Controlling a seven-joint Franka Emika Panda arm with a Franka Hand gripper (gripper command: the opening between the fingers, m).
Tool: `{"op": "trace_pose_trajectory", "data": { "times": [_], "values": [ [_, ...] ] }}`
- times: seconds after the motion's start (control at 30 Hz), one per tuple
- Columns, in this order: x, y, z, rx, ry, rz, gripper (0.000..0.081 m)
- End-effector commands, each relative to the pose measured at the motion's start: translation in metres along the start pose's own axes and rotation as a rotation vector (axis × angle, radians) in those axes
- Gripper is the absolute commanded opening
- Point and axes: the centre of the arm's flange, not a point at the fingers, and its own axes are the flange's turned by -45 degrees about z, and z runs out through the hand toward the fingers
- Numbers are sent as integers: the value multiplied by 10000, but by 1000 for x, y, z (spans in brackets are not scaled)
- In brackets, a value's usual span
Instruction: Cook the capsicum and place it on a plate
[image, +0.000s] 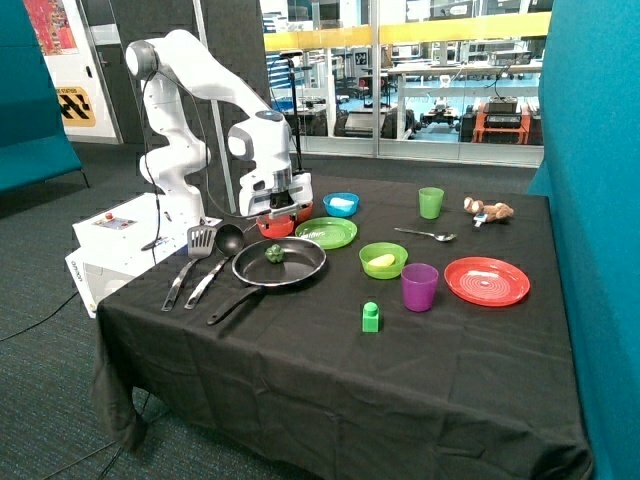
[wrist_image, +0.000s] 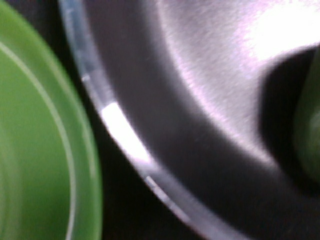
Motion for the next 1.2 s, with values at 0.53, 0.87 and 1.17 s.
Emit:
{"op": "trace_pose_trajectory", "data": {
  "times": [0.53,0.87,1.17],
  "values": [
    [27,48,24,9,-41,266,660],
    [30,51,39,9,-41,95,660],
    [32,58,47,9,-41,128,649]
  ]
}}
